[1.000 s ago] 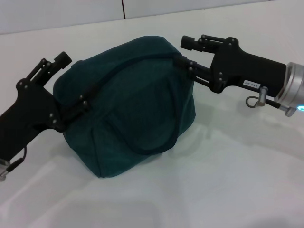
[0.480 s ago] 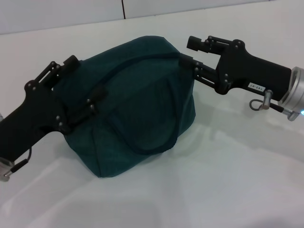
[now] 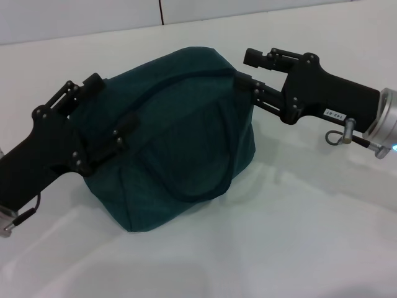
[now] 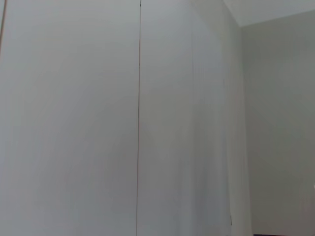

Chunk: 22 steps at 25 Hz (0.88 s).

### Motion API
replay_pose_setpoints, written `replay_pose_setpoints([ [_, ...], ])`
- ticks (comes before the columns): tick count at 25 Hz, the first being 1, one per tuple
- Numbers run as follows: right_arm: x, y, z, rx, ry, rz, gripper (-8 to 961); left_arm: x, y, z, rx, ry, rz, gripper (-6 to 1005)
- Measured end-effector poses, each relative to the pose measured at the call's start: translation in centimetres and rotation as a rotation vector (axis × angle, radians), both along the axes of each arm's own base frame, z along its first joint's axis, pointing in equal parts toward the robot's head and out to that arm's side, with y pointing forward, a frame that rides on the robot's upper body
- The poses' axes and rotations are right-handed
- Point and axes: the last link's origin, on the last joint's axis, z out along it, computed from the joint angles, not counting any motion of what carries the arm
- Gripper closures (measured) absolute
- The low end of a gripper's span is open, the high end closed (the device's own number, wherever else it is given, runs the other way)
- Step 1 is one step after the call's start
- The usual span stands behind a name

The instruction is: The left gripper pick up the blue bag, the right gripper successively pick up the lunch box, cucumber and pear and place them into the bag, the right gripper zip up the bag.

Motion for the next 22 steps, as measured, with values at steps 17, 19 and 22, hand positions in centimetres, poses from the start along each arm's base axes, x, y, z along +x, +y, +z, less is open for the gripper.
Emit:
replay_pose_setpoints([
  [17, 0.32, -0.05, 0.4, 0.037, 0.057, -0.015, 513, 0.19, 0.13, -0.07, 0.0, -0.001, -0.005, 170],
  [19, 0.29, -0.04, 0.38, 0.037, 0.057, -0.014, 513, 0.21, 0.13, -0.09, -0.001, -0.002, -0.005, 170],
  [22, 0.28, -0.05, 0.35, 0.035, 0.056, -0.014, 513, 0.26, 0.13, -0.14, -0.002, -0.002, -0.006, 170],
])
